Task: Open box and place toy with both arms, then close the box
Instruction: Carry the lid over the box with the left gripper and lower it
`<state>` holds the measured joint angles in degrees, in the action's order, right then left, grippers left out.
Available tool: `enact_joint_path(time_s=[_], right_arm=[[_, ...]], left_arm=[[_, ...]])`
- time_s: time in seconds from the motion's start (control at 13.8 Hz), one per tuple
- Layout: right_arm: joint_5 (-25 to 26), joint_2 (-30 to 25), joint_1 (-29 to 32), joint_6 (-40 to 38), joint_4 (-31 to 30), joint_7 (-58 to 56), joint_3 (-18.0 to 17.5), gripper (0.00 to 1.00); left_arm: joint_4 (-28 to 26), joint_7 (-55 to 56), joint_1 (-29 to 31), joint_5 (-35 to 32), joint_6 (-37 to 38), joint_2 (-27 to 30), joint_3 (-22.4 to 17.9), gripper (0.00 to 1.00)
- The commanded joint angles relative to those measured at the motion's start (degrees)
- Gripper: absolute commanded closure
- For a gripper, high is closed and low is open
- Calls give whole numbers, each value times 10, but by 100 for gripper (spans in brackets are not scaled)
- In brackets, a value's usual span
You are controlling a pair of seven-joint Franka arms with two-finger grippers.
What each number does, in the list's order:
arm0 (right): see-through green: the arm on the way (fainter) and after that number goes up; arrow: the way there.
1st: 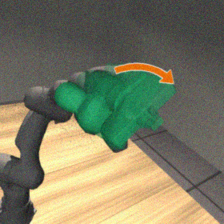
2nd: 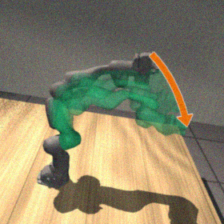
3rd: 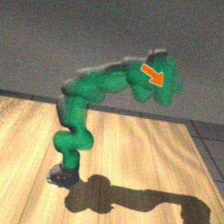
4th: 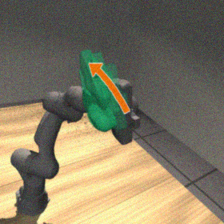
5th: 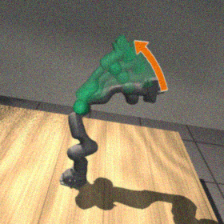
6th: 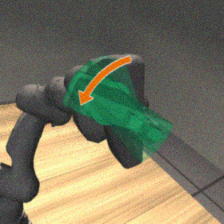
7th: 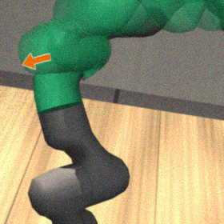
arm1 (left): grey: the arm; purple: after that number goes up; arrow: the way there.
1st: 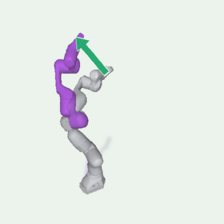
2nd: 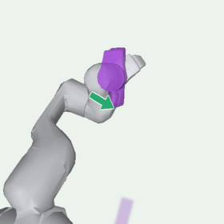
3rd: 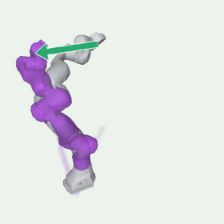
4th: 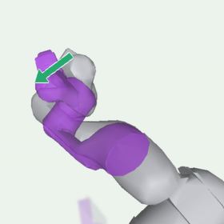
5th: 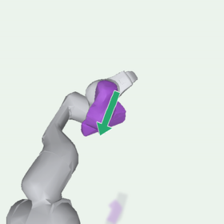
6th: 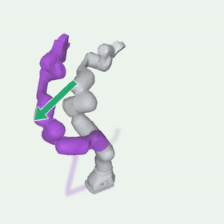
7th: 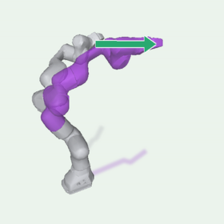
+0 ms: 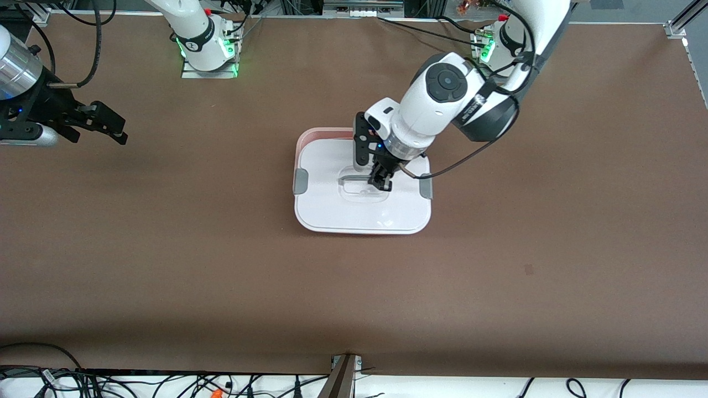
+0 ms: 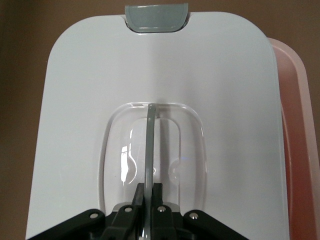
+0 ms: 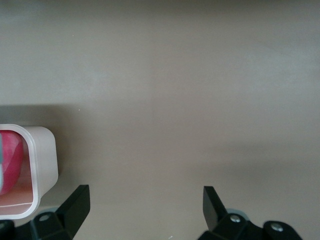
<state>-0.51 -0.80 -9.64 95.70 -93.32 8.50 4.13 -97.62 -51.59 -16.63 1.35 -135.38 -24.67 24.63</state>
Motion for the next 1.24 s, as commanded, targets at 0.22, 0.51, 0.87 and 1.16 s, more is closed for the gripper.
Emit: enact_joint_path(time_s=[0.22, 0.51, 0.87, 1.16], right_arm=[[30, 4, -1, -18, 14, 1, -11, 0], [31, 4, -8, -30, 14, 6, -11, 0], [31, 4, -9, -29, 14, 6, -11, 0], [31, 4, -9, -30, 14, 6, -11, 0]], left_arm=[[-101, 38, 3, 14, -46, 65, 32, 100], [-129, 42, 2, 12, -104, 51, 33, 100], [-138, 42, 1, 13, -104, 48, 33, 100], [-139, 50, -1, 12, -103, 43, 33, 100]])
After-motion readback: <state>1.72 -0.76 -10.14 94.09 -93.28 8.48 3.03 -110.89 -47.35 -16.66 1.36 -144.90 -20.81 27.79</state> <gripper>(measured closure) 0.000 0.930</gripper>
